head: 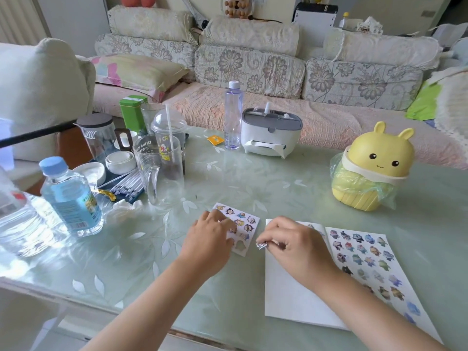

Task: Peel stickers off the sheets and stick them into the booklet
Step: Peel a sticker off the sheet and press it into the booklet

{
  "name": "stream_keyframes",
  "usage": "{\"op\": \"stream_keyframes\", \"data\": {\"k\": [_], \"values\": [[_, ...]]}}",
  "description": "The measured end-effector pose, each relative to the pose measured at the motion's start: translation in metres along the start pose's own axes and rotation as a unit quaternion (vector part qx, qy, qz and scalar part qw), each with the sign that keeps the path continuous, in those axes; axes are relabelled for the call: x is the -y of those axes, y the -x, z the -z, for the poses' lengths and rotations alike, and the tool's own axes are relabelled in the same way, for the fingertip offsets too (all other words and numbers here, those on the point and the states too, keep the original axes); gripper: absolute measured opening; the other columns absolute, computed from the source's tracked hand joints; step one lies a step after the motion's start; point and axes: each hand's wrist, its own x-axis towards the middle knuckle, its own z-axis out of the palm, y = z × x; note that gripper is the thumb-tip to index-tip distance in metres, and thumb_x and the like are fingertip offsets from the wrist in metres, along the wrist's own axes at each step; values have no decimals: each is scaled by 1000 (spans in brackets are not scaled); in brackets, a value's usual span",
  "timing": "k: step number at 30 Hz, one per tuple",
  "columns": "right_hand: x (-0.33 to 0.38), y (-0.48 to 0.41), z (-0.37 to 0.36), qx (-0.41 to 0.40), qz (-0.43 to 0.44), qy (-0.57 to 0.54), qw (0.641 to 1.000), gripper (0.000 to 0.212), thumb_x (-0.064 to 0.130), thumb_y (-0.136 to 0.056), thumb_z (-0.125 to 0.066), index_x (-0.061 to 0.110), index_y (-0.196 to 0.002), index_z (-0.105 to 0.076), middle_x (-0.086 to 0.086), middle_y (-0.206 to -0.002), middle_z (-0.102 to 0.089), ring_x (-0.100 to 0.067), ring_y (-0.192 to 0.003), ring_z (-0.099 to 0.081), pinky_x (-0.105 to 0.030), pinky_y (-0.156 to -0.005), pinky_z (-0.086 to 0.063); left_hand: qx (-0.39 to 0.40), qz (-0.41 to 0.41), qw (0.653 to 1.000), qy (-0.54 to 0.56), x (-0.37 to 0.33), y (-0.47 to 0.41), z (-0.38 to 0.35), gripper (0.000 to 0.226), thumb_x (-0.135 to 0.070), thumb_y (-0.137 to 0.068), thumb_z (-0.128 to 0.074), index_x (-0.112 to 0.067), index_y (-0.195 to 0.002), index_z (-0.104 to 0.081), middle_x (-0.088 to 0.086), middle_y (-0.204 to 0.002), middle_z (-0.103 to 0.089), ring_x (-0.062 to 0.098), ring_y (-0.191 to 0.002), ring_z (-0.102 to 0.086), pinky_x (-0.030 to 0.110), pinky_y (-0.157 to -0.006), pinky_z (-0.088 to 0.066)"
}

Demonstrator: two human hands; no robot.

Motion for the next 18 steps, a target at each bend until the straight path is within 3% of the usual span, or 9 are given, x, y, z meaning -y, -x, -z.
{"op": "stream_keyframes", "data": {"k": [2, 3, 5, 6, 9, 12, 14, 16, 18], "values": [[-2, -3, 8, -13, -38, -46, 998, 31, 1, -76, -75, 32, -78, -76, 20, -86, -64, 1, -56, -53, -12, -58, -39, -9, 22, 989, 146, -16, 1, 7, 24, -24, -98, -52, -30, -116, -68, -12, -113, -61, 9, -102, -55, 25, -82, -43], [-3, -4, 11, -21, -56, -77, 995, 33, -2, -77, -75, 31, -77, -77, 18, -86, -64, -4, -52, -52, -15, -56, -41, 18, 45, 964, 263, -26, 2, 10, 22, -20, -98, -52, -27, -109, -70, -12, -102, -67, 7, -89, -60, 25, -74, -46], [-5, -5, 17, -35, -87, -139, 986, 37, -7, -77, -75, 29, -76, -78, 15, -84, -64, -8, -48, -47, -13, -53, -39, 85, 89, 875, 467, -45, 4, 16, 18, -16, -97, -55, -21, -101, -72, -6, -90, -74, 8, -74, -65, 24, -61, -46], [-6, -6, 20, -40, -98, -158, 982, 38, -8, -78, -75, 29, -76, -79, 15, -83, -64, -10, -47, -46, -14, -53, -39, 104, 105, 844, 515, -51, 5, 18, 15, -17, -96, -58, -19, -100, -73, -4, -90, -76, 9, -72, -66, 22, -59, -44], [-8, -5, 27, -39, -127, -189, 973, 39, -7, -80, -75, 32, -78, -79, 14, -84, -64, -26, -51, -51, -32, -51, -48, 104, 136, 805, 569, -60, 2, 18, 10, -16, -93, -67, -14, -100, -74, -3, -84, -74, 9, -69, -65, 21, -60, -42], [-9, -5, 32, -44, -169, -203, 963, 37, 1, -87, -71, 37, -93, -77, 12, -87, -66, -32, -58, -57, -45, -58, -57, 83, 159, 798, 575, -66, -4, 15, 12, -15, -91, -70, -15, -102, -74, -6, -78, -72, 8, -64, -62, 17, -55, -42], [-8, -7, 38, -38, -227, -243, 942, 31, 7, -92, -66, 36, -98, -74, 6, -87, -69, -28, -55, -60, -40, -55, -58, 61, 165, 798, 576, -71, -7, 14, 13, -16, -90, -72, -18, -102, -75, -9, -75, -71, 7, -64, -62, 16, -57, -45], [-7, -9, 46, -15, -282, -297, 912, 17, 7, -95, -63, 20, -94, -75, -5, -85, -70, -13, -48, -54, -23, -47, -49, 43, 162, 801, 574, -75, -9, 13, 11, -18, -89, -73, -19, -100, -76, -9, -75, -72, 5, -64, -62, 15, -57, -47], [-5, -8, 51, 8, -300, -321, 898, 12, 9, -94, -65, 10, -88, -75, -12, -80, -70, -7, -46, -50, -15, -45, -42, 34, 156, 806, 570, -79, -10, 12, 10, -19, -89, -73, -18, -99, -76, -8, -76, -72, 5, -64, -63, 14, -56, -47]]}}
